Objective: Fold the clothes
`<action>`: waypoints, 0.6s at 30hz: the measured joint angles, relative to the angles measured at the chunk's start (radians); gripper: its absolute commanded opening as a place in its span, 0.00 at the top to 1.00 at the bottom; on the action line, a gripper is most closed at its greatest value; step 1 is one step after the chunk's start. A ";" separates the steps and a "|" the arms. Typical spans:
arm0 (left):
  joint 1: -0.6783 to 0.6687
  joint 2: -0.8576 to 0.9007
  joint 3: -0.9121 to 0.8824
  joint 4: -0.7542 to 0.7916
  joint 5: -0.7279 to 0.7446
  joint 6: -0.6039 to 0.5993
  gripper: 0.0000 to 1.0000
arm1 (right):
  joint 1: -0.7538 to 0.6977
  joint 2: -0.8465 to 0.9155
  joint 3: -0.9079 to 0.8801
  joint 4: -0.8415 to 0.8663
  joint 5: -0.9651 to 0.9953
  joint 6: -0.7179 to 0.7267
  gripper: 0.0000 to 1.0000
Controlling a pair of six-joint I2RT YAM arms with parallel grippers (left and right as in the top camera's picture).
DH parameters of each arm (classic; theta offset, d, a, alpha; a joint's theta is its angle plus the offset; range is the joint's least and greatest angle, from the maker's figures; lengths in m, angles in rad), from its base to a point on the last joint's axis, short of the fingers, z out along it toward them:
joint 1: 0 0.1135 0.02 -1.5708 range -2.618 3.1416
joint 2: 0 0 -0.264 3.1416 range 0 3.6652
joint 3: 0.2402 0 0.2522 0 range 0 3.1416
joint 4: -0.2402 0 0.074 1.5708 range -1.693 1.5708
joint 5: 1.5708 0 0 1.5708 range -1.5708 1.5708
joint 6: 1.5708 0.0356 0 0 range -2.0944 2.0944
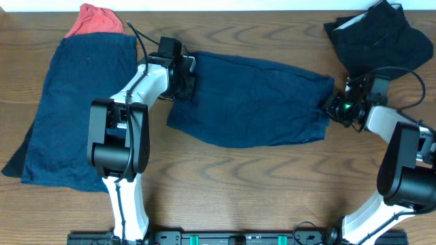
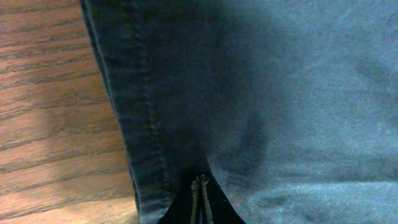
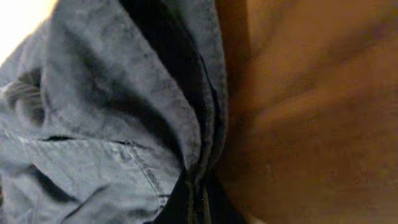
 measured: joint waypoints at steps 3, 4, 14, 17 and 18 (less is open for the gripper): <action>0.000 0.000 0.002 -0.005 0.000 -0.017 0.94 | -0.008 0.020 0.087 -0.165 0.002 -0.050 0.99; 0.000 0.000 0.003 -0.006 0.000 -0.022 0.94 | -0.010 0.025 0.114 -0.212 0.005 -0.068 0.99; -0.003 0.000 0.005 -0.017 0.013 -0.079 0.94 | -0.008 0.044 0.542 -0.675 0.004 -0.278 0.99; -0.009 0.000 0.005 -0.017 0.023 -0.083 0.94 | 0.006 0.044 0.652 -0.763 0.005 -0.320 0.99; -0.010 0.000 0.005 -0.016 0.023 -0.084 0.94 | 0.017 0.044 0.685 -0.784 0.006 -0.332 0.99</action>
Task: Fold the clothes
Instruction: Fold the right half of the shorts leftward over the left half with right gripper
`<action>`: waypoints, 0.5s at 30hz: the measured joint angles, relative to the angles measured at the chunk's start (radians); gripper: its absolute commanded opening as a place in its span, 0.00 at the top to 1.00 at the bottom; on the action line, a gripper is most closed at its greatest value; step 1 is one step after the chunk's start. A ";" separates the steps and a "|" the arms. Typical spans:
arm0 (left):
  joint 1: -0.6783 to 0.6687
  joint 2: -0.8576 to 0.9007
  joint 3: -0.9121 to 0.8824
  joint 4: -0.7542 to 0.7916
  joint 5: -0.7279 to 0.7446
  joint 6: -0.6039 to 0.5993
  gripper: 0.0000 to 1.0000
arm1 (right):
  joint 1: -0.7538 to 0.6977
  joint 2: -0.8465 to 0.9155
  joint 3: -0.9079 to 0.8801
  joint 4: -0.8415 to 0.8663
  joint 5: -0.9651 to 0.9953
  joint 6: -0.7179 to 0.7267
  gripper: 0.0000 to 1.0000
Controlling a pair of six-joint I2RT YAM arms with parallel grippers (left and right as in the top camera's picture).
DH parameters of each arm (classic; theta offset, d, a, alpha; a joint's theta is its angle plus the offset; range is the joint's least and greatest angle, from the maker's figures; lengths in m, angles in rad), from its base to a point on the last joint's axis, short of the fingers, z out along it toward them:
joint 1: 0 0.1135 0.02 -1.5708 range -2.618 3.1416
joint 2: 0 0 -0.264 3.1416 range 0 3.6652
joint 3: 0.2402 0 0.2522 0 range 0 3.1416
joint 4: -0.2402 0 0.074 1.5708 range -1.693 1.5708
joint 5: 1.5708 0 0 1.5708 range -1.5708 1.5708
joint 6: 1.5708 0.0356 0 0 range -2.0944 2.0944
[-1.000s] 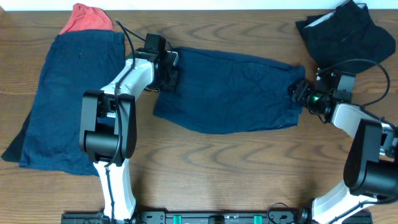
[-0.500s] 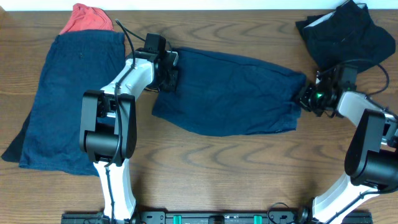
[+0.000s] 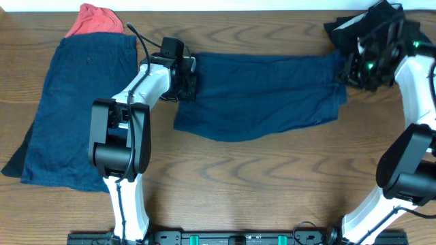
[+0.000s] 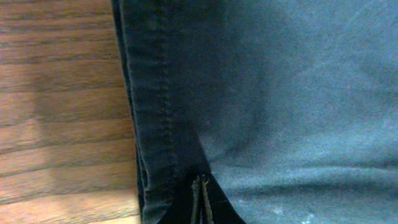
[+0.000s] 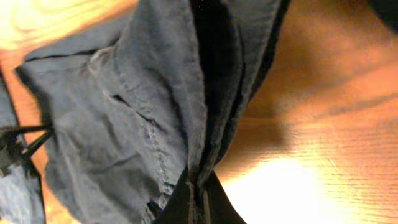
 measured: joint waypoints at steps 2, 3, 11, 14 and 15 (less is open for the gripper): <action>0.000 0.000 0.000 0.000 0.000 -0.003 0.94 | 0.030 0.000 0.050 -0.018 0.005 -0.015 0.99; 0.000 0.000 0.000 0.000 0.000 -0.006 0.94 | 0.051 0.000 0.068 -0.018 0.010 -0.022 0.99; 0.000 0.000 0.000 0.005 0.000 -0.010 0.94 | 0.309 0.003 0.089 0.063 0.074 -0.028 0.99; 0.000 0.000 0.000 0.008 -0.001 -0.010 0.94 | 0.397 0.003 0.089 0.132 0.085 -0.022 0.98; 0.000 0.000 0.000 0.010 -0.001 -0.010 0.94 | 0.430 0.003 0.089 0.159 0.088 -0.016 0.98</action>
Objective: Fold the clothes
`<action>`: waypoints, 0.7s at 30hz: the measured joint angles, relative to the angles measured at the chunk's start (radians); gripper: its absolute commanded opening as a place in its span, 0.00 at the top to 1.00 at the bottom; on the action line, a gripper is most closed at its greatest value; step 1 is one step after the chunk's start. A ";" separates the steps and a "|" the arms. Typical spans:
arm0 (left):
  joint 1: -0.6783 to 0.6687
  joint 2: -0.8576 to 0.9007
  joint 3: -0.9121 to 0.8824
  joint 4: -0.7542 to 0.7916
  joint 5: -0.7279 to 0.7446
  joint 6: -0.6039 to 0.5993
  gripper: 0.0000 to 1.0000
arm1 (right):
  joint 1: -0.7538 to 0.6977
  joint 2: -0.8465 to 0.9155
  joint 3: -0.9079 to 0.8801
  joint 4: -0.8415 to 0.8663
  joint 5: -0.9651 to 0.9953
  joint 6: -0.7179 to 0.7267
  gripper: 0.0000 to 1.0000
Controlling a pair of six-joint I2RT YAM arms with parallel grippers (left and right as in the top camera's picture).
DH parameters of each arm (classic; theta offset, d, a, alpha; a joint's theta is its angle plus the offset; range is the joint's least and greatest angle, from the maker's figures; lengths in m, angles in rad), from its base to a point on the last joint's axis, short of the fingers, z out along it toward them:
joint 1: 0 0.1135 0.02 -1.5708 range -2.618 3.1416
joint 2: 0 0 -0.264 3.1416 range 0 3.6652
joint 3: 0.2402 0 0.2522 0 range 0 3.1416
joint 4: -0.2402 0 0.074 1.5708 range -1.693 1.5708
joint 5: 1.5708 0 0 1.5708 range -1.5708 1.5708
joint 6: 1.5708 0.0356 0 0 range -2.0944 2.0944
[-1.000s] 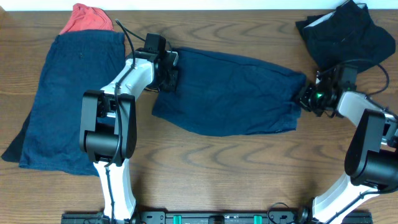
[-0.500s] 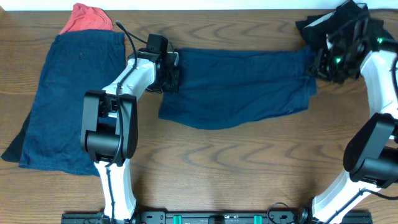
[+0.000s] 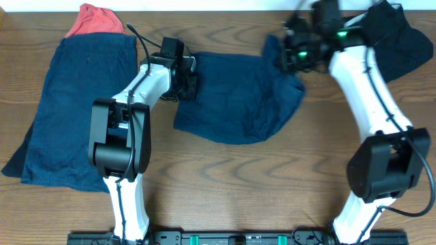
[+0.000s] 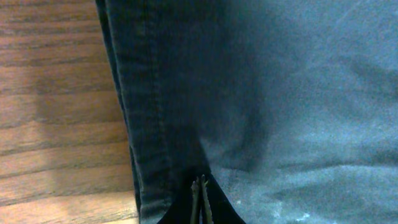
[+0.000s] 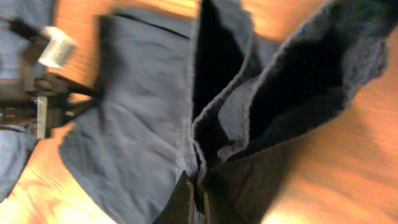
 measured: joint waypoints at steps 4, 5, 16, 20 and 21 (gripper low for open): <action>0.001 0.000 0.000 0.006 0.000 0.000 0.94 | 0.098 0.000 0.000 0.088 0.035 0.042 0.98; 0.001 0.000 0.000 0.007 0.000 0.000 0.94 | 0.120 0.001 0.000 0.108 0.048 0.053 0.98; 0.001 0.001 0.000 0.011 -0.003 0.000 0.94 | 0.266 0.121 0.000 0.298 0.109 0.171 0.98; 0.001 0.001 0.000 0.010 -0.003 0.000 0.93 | 0.295 0.158 0.000 0.319 0.114 0.193 0.98; 0.001 0.001 0.000 0.010 -0.003 0.000 0.93 | 0.302 0.163 0.000 0.323 0.115 0.199 0.98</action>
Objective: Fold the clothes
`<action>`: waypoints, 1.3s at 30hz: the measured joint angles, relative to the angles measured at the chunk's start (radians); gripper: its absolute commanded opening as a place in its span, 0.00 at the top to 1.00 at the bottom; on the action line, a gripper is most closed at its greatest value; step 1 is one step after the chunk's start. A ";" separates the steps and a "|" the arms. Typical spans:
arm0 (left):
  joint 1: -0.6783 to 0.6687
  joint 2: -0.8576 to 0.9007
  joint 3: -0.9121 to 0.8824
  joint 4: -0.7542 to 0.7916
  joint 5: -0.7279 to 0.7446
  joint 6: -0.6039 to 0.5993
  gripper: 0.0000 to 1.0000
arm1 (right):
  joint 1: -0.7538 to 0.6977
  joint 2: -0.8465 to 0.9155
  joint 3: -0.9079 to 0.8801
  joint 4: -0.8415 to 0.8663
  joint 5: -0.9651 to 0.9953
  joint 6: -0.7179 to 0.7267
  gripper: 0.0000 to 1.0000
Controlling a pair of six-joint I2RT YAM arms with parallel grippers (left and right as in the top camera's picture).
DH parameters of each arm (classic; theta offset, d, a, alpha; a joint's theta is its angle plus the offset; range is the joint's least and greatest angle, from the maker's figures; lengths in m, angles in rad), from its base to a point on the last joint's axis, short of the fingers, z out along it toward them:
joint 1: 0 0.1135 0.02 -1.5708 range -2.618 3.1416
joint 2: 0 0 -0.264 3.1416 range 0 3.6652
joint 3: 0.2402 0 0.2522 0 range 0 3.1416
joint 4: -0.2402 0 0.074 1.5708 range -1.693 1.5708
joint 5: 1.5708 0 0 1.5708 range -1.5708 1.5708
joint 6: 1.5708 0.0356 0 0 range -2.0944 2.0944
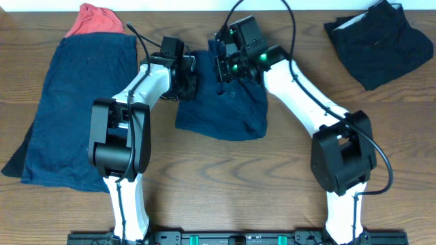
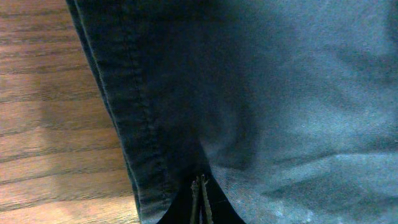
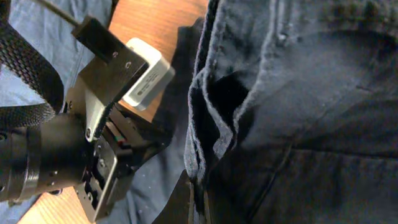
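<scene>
Dark blue shorts [image 1: 228, 105] lie doubled over at the table's middle, right half laid across the left. My left gripper [image 1: 187, 76] is shut on their left hem, which fills the left wrist view as a stitched edge [image 2: 134, 124] pinched at the fingertips [image 2: 199, 182]. Close beside it, my right gripper [image 1: 222, 65] is shut on the other end of the shorts, held just above the left end. In the right wrist view the bunched hem [image 3: 205, 118] runs into its shut jaws [image 3: 196, 186], with the left arm's wrist [image 3: 93, 149] close by.
A large blue garment [image 1: 71, 102] lies flat at the far left with a red one [image 1: 94, 19] at its top. A black garment [image 1: 380, 41] sits crumpled at the back right corner. Bare wood [image 1: 272, 184] spans the front.
My right gripper has moved further left with the shorts' right end, from over their middle to right beside my left gripper. The shorts now lie doubled. The left gripper has stayed put.
The shorts lay spread out, my left gripper shut on their left hem and my right on their right end near the table's right side. The right end was then raised toward the back, then above the middle, and now rests beside the left end.
</scene>
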 measured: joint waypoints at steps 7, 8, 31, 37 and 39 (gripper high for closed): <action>0.018 -0.027 -0.002 -0.101 -0.003 -0.006 0.64 | 0.011 0.002 0.000 0.011 0.002 0.015 0.98; 0.025 -0.036 -0.005 -0.119 -0.007 -0.005 0.64 | 0.011 0.002 0.000 0.012 0.002 0.018 0.98; 0.187 -0.416 -0.018 -0.172 -0.030 -0.055 0.58 | 0.084 0.002 0.000 0.109 0.002 0.024 0.24; 0.227 -0.417 -0.018 -0.172 -0.030 -0.055 0.58 | 0.135 0.002 0.000 0.130 -0.056 -0.021 0.05; 0.231 -0.417 -0.018 -0.172 -0.030 -0.055 0.58 | 0.128 0.002 0.000 0.123 -0.072 -0.025 0.04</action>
